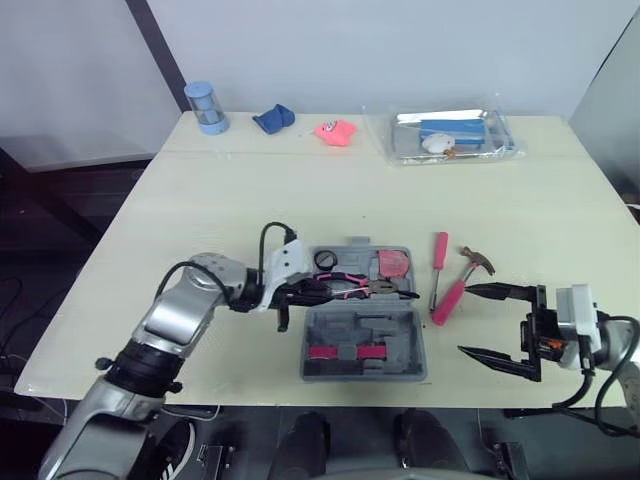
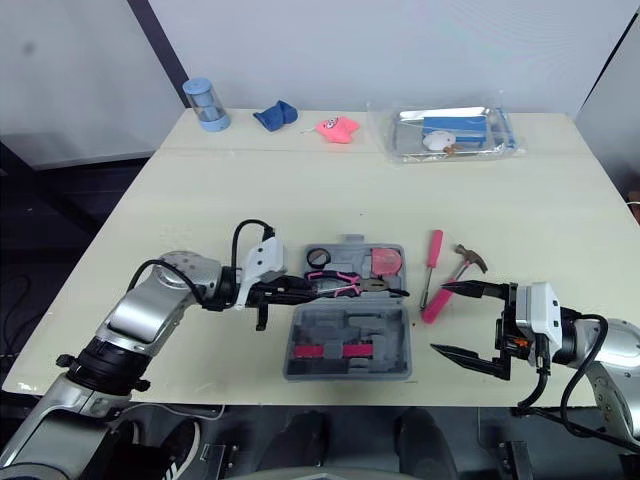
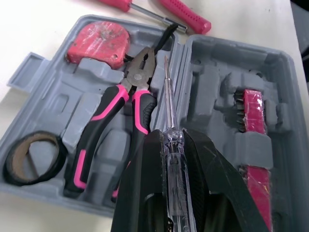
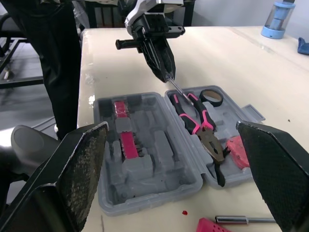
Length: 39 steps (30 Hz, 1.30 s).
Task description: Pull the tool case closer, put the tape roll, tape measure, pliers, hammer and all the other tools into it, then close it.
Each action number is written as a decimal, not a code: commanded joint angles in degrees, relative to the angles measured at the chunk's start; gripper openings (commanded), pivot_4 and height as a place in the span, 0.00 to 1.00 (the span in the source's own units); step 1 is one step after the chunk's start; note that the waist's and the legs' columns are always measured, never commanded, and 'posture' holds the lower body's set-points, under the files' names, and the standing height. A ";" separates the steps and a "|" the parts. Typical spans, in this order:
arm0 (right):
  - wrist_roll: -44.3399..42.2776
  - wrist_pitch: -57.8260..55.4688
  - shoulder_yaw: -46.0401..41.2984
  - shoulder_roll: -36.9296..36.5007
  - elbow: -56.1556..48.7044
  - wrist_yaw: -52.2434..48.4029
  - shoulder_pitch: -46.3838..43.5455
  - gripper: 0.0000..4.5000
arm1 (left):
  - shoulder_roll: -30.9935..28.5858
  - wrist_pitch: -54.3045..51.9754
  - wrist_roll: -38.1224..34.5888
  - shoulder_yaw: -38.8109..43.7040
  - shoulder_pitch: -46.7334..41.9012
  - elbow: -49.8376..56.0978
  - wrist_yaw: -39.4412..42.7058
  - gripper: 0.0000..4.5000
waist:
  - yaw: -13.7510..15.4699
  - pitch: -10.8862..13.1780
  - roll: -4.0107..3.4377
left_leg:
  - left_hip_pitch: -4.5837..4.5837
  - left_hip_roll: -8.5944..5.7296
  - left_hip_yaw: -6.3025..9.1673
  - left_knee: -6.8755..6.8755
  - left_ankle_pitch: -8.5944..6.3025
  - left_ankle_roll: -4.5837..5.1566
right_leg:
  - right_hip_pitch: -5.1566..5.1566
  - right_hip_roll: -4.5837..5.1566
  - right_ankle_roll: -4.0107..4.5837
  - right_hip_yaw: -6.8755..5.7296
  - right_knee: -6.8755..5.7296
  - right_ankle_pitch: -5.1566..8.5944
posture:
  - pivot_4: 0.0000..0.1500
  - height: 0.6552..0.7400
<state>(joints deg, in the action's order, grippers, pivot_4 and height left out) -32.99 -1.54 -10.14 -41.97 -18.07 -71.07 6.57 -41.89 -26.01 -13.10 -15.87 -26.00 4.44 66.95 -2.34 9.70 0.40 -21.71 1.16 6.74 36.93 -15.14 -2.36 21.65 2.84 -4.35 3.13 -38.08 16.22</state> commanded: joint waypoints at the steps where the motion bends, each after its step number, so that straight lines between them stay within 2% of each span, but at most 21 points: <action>1: -0.17 1.44 -1.64 0.19 -1.43 0.74 -0.05 1.00 | -0.03 -4.37 1.10 -3.70 -3.52 2.47 2.31 0.02 | 0.05 0.00 0.00 | -0.01 0.00 0.00 0.01 0.00 0.00 | 0.00 0.00 0.00 -0.01 0.00 0.00 | 1.00 1.00; 12: 0.05 2.41 -2.24 -0.20 -0.89 1.42 0.66 1.00 | 0.96 -2.71 9.74 -10.77 -7.70 -1.42 2.64 0.02 | 0.07 0.01 0.00 | -0.03 -0.01 0.01 0.07 0.00 0.00 | 0.00 0.00 -0.01 0.00 0.00 0.00 | 1.00 1.00; 19: 0.41 2.73 -1.86 0.17 -1.30 2.17 0.81 1.00 | 3.47 -1.66 11.86 -11.98 -8.78 -3.36 2.61 0.02 | 0.14 0.01 0.01 | -0.07 -0.02 0.02 0.15 0.00 0.00 | -0.01 0.00 -0.01 -0.02 -0.01 0.00 | 1.00 1.00; 39: 1.29 3.14 -1.19 0.91 -1.69 3.31 0.89 1.00 | 3.85 -0.77 12.81 -12.76 -9.31 -3.00 5.95 0.02 | 0.13 0.01 0.01 | -0.07 -0.02 0.02 0.17 0.00 0.01 | -0.01 0.00 -0.01 -0.02 -0.04 0.00 | 1.00 1.00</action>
<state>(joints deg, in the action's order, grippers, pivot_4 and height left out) -31.41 0.42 -10.57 -41.30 -18.06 -68.07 7.48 -37.58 -27.71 -1.00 -28.57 -34.93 -0.47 72.46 -2.21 9.71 0.41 -21.78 1.14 6.76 37.11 -15.14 -2.35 21.64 2.84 -4.36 3.11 -38.12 16.22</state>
